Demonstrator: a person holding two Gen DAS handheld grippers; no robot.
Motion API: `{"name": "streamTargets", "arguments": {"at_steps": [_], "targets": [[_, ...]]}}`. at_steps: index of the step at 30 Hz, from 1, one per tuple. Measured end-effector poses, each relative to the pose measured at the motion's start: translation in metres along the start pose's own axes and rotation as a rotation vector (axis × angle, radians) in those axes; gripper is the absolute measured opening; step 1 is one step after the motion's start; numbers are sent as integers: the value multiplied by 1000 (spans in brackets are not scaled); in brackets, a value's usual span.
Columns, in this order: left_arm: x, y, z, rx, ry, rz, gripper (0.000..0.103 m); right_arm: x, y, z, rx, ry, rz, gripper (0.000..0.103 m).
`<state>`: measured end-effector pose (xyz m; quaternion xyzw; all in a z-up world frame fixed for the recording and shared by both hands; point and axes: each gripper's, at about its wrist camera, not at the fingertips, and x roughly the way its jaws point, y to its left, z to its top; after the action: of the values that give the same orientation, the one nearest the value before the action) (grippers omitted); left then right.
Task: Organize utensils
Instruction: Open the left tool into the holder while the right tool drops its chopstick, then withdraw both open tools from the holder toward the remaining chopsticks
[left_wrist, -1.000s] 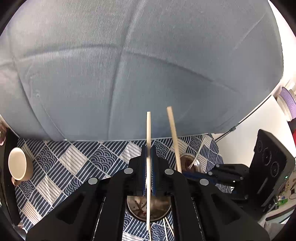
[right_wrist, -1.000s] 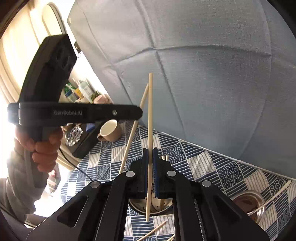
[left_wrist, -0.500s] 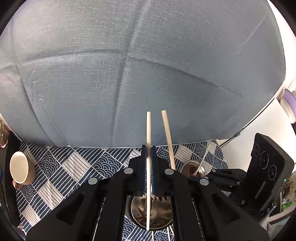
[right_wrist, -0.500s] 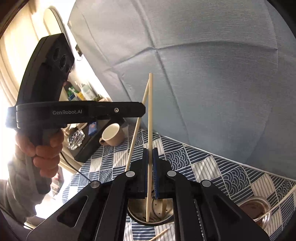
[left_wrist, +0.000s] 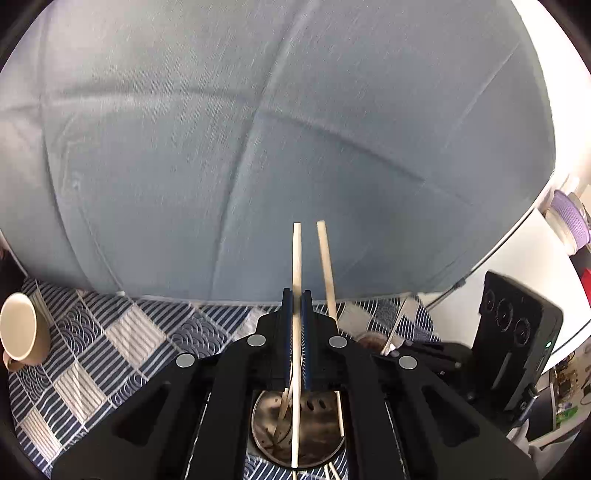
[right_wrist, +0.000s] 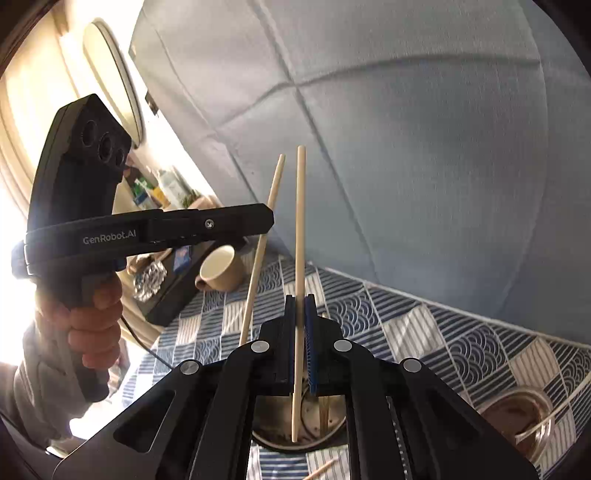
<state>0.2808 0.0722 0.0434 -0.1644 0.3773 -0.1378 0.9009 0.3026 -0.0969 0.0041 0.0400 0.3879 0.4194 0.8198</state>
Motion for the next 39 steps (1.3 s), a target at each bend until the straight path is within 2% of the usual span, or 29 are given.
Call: {"name": "streamTargets", "arguments": {"at_steps": [5,12,16,20,26,30,32,35,39], "targets": [[0,-9,3,38,-16,-3,5,3,-2,-3,0,-4,-9,5],[8,-9,-36,87,-65,-19,5,11,-4,-21,4,7,-12,5],[15,-9,-67,134,-9,11,5,14,-4,-32,6,31,-18,5],[14,0,-81,116,37,24,5,12,-5,-38,18,61,-35,8],[-3,8,-83,94,27,54,5,2,-4,-41,26,61,-69,9],[-22,16,-84,72,2,86,24,-12,-3,-42,28,53,-106,11],[-30,20,-87,59,5,99,37,-22,-2,-44,33,41,-122,24],[-39,27,-93,44,10,115,42,-34,0,-46,27,28,-140,31],[-47,37,-109,20,60,122,59,-48,4,-52,14,26,-165,39]]}}
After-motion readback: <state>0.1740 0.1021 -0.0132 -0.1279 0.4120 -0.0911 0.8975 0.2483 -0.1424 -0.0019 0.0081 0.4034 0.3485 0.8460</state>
